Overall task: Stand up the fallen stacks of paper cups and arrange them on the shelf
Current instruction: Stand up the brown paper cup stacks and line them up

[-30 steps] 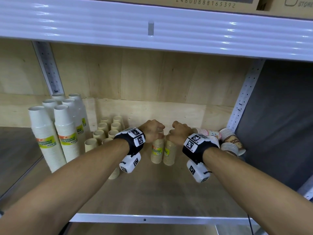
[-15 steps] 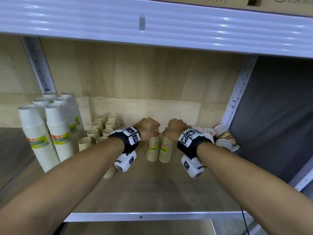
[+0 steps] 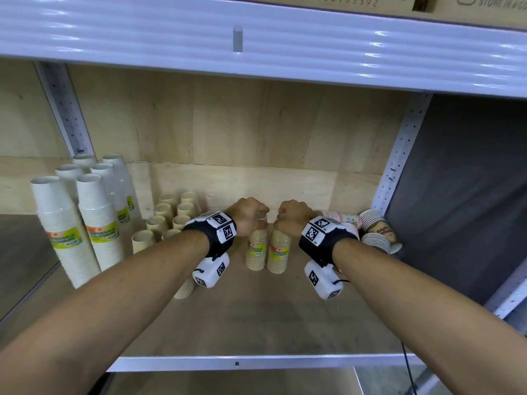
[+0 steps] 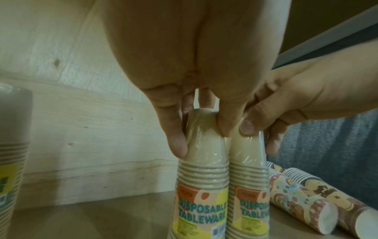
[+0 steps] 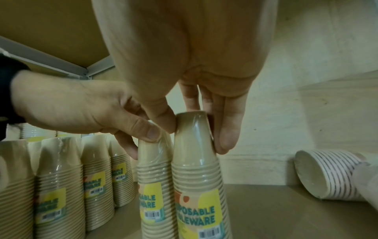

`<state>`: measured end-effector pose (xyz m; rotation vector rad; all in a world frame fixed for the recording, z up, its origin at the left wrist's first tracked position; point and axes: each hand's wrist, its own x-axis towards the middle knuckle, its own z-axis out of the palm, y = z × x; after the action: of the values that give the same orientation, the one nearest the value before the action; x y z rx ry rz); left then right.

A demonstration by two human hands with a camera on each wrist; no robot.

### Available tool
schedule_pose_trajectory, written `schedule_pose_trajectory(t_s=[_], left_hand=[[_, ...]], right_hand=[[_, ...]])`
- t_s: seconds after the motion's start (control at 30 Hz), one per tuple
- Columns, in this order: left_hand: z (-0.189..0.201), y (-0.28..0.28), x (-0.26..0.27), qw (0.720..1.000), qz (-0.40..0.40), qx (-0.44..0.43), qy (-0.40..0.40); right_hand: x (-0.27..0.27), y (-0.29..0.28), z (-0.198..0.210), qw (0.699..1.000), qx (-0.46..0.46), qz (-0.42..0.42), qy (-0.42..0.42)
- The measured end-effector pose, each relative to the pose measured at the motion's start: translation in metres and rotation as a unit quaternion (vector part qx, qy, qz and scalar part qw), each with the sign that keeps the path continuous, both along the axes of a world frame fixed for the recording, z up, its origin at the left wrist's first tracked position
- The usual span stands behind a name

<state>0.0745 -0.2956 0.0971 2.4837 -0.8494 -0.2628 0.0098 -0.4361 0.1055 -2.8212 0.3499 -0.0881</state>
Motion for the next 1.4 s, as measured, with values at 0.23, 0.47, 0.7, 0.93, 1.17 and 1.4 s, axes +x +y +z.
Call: schedule_pose_trajectory(t_s=[0.23,0.47,0.7,0.93,1.17,1.4], left_hand=[[0.013,-0.002,-0.006,0.998,-0.012,0.054,-0.041],[0.034,0.003,-0.011,0.99,-0.024,0.137,-0.001],[0.05,0.031,-0.03,0.977,-0.015,0.2,0.069],[0.061,0.073,-0.048,0.964,0.014,0.24,0.117],[0.074,0.121,-0.069,0.957,0.055,0.26,0.114],[0.076,0.169,-0.081,0.956,0.098,0.264,0.083]], right_hand=[[-0.009,0.002,0.008,1.0,0.019,0.012,0.0],[-0.015,0.009,0.021,0.999,0.011,0.042,0.027],[-0.016,0.036,0.032,0.989,-0.007,0.096,0.109],[-0.017,0.074,0.04,0.975,0.042,0.154,0.153],[-0.018,0.127,0.044,0.945,0.068,0.238,0.213],[-0.03,0.176,0.047,0.941,0.087,0.27,0.184]])
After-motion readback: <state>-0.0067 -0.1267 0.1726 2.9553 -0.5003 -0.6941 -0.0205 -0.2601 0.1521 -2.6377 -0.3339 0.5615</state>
